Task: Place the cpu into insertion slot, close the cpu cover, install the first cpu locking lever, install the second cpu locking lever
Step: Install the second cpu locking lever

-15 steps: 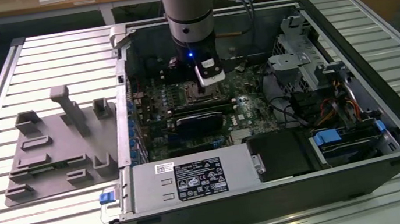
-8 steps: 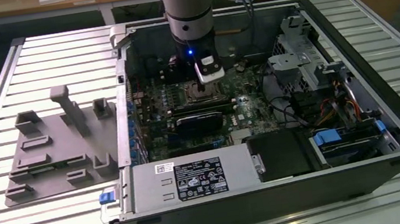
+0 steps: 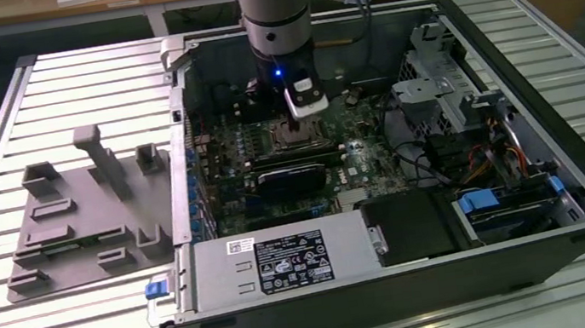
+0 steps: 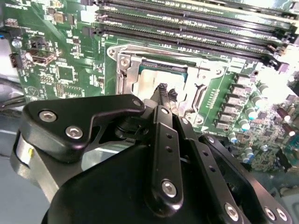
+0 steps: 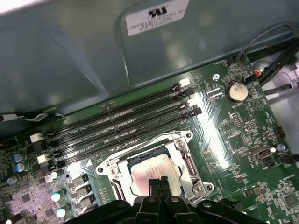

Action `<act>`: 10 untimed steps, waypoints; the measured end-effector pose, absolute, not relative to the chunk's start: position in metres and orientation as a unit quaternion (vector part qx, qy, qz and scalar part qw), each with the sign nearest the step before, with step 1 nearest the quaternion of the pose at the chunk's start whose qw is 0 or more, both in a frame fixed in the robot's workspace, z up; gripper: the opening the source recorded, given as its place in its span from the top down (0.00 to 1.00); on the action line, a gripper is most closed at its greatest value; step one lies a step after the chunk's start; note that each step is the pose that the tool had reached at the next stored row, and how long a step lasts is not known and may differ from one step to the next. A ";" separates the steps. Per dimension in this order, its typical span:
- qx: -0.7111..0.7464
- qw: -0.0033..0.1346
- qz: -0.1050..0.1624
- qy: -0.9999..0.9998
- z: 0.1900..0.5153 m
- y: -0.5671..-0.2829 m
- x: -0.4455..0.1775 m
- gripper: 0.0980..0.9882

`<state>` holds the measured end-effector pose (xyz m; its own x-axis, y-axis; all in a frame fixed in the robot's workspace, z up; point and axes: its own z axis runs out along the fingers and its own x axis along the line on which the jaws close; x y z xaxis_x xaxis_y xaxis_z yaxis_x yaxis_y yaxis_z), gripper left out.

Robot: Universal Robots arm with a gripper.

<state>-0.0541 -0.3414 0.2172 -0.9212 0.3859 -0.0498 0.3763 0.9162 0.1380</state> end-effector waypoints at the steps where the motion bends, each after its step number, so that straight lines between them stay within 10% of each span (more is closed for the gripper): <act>1: 0.195 0.038 0.063 0.978 0.219 -0.341 -0.054 0.99; 10: 0.195 0.038 0.062 0.978 0.221 -0.341 -0.054 0.99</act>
<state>-0.0541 -0.3413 0.2207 -0.9212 0.3858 -0.0504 0.3763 0.9163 0.1366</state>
